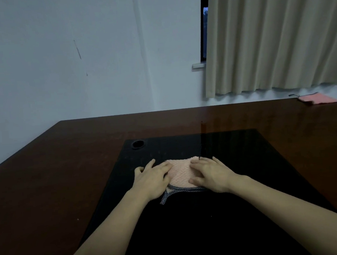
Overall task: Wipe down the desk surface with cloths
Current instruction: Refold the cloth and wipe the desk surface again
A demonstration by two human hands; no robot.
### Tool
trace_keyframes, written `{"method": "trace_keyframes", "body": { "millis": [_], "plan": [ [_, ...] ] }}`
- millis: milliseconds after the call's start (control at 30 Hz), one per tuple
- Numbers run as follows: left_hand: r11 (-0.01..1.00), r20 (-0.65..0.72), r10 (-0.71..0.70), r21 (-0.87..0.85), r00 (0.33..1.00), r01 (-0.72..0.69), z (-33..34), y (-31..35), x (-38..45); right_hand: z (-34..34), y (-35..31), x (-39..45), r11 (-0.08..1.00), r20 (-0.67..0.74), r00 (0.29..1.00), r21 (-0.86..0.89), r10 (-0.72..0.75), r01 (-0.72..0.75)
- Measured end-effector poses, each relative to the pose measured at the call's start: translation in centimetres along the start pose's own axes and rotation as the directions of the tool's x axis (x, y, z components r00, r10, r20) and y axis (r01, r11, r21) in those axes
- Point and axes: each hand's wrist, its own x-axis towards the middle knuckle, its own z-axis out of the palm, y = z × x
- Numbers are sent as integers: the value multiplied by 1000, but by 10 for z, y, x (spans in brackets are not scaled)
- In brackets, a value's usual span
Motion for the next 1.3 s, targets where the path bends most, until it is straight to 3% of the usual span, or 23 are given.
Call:
{"method": "trace_keyframes", "body": {
  "millis": [133,333,467,567,667,800,1300],
  "plan": [
    [1000,44,22,18,999,-23,-3,-3,6,-7,-9,9,997,-64,998,73,15,-10],
    [999,137,22,44,990,-29,-6,-7,15,11,-21,18,997,105,992,-3,75,-75],
    [1000,103,19,-8,994,-18,-15,-12,16,-1,-2,16,985,160,977,-122,140,-122],
    [999,50,-1,-37,999,3,-17,-15,11,-17,5,23,976,188,958,-84,215,-202],
    [999,6,-12,-46,1000,12,-20,-12,7,-5,-15,35,977,127,969,-5,214,-215],
    [998,-26,5,-57,1000,-6,-22,-5,2,20,-30,37,974,74,972,-51,224,-221],
    [992,9,92,-88,996,-91,-9,32,62,-11,109,36,952,25,952,-28,306,-306]
  ]
}}
